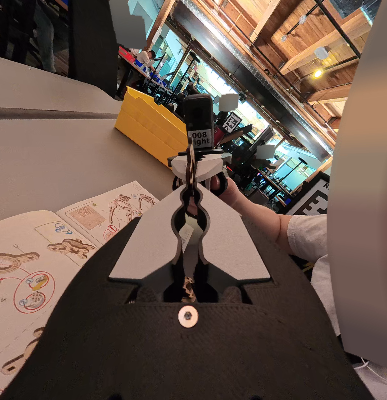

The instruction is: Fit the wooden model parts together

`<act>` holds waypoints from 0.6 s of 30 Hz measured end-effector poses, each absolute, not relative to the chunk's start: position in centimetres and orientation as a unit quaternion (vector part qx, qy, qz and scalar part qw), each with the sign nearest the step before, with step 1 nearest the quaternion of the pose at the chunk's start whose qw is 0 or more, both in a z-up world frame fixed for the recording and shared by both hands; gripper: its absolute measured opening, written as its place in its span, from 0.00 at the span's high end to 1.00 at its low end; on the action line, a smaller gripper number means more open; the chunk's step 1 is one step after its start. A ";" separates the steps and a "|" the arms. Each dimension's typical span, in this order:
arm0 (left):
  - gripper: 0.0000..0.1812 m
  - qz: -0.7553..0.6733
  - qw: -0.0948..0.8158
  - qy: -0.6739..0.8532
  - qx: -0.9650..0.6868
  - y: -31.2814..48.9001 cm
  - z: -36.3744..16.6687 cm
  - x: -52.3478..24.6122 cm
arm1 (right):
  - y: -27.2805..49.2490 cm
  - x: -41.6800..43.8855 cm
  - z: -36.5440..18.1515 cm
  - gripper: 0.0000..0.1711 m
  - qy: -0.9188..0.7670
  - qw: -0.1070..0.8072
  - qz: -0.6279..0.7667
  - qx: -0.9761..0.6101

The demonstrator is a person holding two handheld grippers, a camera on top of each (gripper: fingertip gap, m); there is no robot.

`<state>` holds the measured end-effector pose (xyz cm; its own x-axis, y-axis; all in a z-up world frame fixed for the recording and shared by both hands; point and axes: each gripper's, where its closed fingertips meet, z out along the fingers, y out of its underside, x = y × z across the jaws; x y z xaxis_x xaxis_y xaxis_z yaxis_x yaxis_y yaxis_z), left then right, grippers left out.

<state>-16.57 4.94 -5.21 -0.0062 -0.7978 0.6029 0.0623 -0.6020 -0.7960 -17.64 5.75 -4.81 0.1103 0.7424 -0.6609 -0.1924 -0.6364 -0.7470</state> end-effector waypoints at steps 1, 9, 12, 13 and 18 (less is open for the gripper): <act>1.00 -0.641 0.334 0.298 -0.623 4.9 -5.2 -16.6 | 5.7 -17.6 -4.7 1.00 -0.220 0.372 0.630 -0.645; 1.00 -0.644 0.321 0.289 -0.631 4.7 -5.4 -16.5 | 5.5 -17.6 -5.1 0.99 -0.253 0.380 0.598 -0.659; 1.00 -0.642 0.320 0.290 -0.634 4.7 -5.5 -16.6 | 5.5 -17.7 -5.2 0.99 -0.256 0.380 0.596 -0.659; 1.00 -0.645 0.318 0.287 -0.633 4.7 -5.5 -16.6 | 5.5 -17.7 -5.0 0.99 -0.257 0.385 0.594 -0.658; 1.00 -0.615 0.363 0.324 -0.620 4.5 -4.5 -16.4 | 5.7 -17.5 -4.0 1.00 -0.236 0.398 0.612 -0.642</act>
<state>-16.44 4.47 -4.47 0.0326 -0.8484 0.5284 0.0448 -0.5269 -0.8487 -17.46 5.66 -4.05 0.1404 0.7891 -0.5980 -0.1845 -0.5726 -0.7988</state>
